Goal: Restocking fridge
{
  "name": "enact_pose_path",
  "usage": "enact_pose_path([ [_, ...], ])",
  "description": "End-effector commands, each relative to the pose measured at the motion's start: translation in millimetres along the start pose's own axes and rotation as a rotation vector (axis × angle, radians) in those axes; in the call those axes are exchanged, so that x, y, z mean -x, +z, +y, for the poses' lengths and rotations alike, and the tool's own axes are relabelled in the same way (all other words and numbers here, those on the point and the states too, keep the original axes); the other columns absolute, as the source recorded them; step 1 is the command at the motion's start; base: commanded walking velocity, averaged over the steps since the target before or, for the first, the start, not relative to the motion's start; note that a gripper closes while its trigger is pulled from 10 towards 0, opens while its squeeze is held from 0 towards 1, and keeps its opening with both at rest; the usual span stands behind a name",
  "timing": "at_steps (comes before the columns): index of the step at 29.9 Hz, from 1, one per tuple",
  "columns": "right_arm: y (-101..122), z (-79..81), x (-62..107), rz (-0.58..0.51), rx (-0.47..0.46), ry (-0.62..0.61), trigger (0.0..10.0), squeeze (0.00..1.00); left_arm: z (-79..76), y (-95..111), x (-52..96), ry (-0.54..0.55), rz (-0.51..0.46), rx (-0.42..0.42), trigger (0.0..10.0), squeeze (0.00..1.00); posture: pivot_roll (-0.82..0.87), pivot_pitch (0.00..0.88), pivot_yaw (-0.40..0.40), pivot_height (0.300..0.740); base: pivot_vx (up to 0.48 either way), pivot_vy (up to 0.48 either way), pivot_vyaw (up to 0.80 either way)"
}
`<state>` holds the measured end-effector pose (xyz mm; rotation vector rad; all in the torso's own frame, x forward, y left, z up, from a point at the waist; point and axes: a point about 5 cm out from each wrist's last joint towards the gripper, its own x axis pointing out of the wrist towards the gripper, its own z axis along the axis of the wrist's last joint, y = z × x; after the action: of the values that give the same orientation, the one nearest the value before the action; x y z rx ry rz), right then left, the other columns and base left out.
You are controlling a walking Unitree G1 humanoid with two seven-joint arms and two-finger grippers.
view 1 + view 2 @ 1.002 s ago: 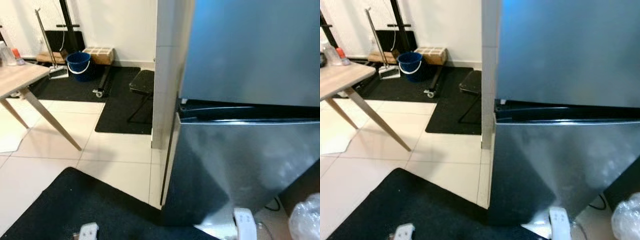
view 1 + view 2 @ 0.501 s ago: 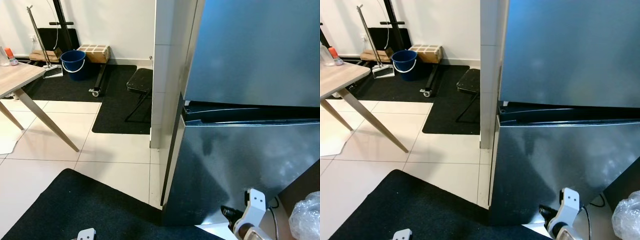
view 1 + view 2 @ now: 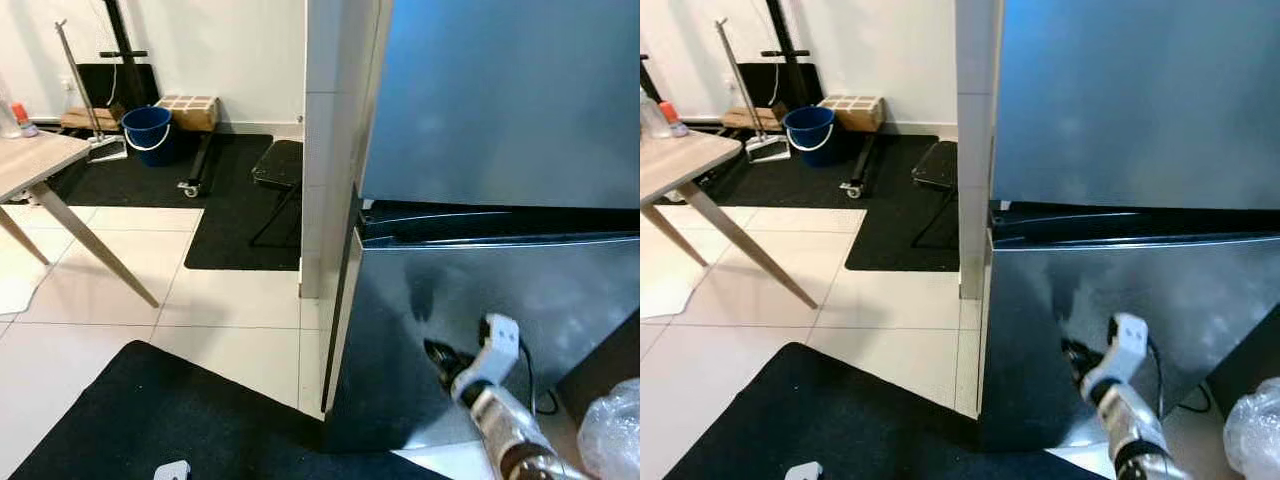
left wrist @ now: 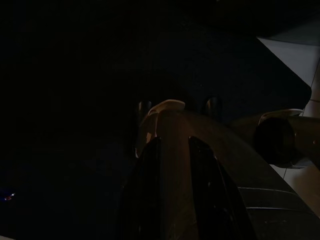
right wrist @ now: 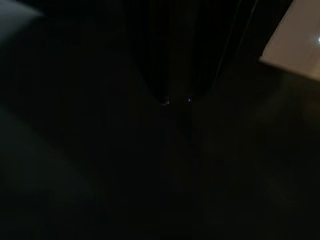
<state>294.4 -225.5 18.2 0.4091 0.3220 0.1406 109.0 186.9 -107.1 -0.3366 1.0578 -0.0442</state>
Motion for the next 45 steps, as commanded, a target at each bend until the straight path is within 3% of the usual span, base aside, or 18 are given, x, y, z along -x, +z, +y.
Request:
enact_pose_path([
  [1,9,7.0,-5.9,-0.030,0.025,0.033,10.0,0.00,-0.4,-13,2.1,-0.003,0.048,0.001,10.0,0.00,-0.03,0.000,-0.029,0.740,0.000,0.000,0.00],
  [18,45,34.5,-30.3,-0.118,0.090,0.102,10.0,0.00,8.4,-25,9.1,0.014,0.066,0.008,10.0,0.00,0.00,0.000,-0.032,0.740,0.000,0.000,0.00],
  [31,38,31.9,-28.7,-0.092,0.078,0.079,10.0,0.00,9.2,-23,8.9,0.014,0.059,0.009,10.0,0.00,0.00,0.000,-0.030,0.740,0.000,0.000,0.00],
  [34,2,13.4,-12.4,0.064,0.117,-0.010,10.0,0.00,9.1,-19,8.0,0.016,0.053,0.011,10.0,0.00,0.00,0.000,-0.032,0.740,0.000,0.000,0.00],
  [35,2,13.4,-12.4,0.064,0.117,-0.010,10.0,0.00,9.1,-19,8.0,0.016,0.053,0.011,10.0,0.00,0.00,0.000,-0.032,0.740,0.000,0.000,0.00],
  [38,-36,-2.1,9.8,0.198,0.113,-0.084,10.0,0.00,9.6,-17,7.6,0.015,0.050,0.006,10.0,0.00,0.00,0.000,-0.023,0.740,0.000,0.000,0.00],
  [40,-44,-4.5,14.9,0.225,0.107,-0.098,10.0,0.00,9.9,-16,7.6,0.014,0.050,0.005,10.0,0.00,0.00,0.000,-0.022,0.740,0.000,0.000,0.00],
  [45,-91,-17.4,49.1,0.392,0.079,-0.197,10.0,0.00,15.0,-14,9.3,0.024,0.048,-0.007,10.0,0.00,0.01,0.000,-0.011,0.740,0.000,0.000,0.00],
])
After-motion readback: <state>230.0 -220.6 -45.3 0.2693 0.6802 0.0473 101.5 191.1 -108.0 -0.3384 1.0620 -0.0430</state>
